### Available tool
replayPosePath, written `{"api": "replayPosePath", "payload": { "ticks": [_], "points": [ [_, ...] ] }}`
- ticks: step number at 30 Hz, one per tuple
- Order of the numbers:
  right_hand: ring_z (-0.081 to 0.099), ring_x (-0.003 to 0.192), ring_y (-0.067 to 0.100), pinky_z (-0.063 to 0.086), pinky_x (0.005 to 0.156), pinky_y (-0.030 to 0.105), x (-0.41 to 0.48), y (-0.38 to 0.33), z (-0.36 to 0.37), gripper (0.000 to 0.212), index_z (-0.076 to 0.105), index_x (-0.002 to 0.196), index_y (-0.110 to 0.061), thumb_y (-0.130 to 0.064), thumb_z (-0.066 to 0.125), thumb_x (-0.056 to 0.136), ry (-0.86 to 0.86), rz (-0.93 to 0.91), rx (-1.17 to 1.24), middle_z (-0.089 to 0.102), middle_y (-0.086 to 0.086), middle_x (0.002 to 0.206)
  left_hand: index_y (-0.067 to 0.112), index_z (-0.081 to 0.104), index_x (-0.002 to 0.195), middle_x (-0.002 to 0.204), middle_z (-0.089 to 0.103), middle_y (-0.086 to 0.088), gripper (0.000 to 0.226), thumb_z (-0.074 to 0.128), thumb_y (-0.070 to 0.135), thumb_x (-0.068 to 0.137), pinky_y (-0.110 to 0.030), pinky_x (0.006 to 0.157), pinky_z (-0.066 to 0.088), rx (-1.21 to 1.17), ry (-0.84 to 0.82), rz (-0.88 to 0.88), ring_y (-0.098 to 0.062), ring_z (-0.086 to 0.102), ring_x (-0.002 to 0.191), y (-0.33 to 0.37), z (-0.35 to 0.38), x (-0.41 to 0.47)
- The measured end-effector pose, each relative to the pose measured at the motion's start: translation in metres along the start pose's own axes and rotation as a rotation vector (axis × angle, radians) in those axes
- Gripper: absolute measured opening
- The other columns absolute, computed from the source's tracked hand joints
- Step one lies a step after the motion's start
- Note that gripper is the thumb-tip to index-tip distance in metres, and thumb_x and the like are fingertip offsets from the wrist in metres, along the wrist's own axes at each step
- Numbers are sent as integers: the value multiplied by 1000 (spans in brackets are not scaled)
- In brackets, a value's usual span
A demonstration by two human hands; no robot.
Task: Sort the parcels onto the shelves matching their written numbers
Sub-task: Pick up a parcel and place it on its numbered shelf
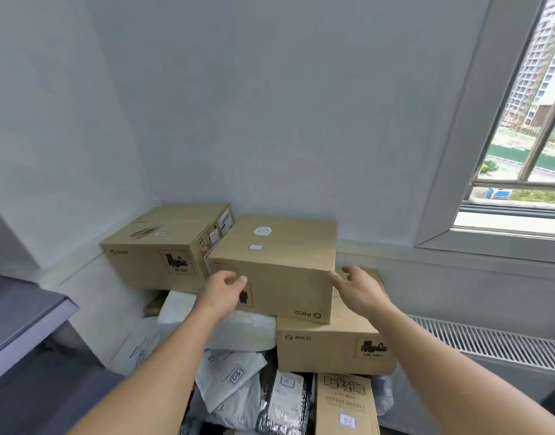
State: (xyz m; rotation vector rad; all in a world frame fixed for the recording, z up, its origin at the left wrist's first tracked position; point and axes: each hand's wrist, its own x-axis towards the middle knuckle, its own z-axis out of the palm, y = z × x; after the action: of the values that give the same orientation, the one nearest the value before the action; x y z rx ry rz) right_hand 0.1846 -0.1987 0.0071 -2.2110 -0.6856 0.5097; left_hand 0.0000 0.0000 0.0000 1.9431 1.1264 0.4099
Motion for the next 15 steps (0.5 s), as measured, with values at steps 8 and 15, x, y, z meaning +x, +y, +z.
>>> {"api": "replayPosePath", "payload": {
  "ticks": [8, 15],
  "points": [
    [48, 131, 31, 39, 101, 36, 73, -5, 9, 58, 46, 141, -4, -46, 47, 102, -27, 65, 53, 54, 13, 141, 15, 45, 144, 142, 52, -6, 52, 58, 34, 97, -43, 107, 43, 108, 101, -67, -28, 52, 126, 17, 7, 67],
    [55, 107, 28, 47, 92, 38, 100, 3, 19, 40, 55, 112, -8, -46, 48, 100, -26, 131, 85, 61, 7, 113, 12, 46, 145, 146, 50, -9, 56, 56, 39, 97, -43, 113, 33, 265, 149, -65, -32, 41, 136, 14, 2, 107]
  ]
}}
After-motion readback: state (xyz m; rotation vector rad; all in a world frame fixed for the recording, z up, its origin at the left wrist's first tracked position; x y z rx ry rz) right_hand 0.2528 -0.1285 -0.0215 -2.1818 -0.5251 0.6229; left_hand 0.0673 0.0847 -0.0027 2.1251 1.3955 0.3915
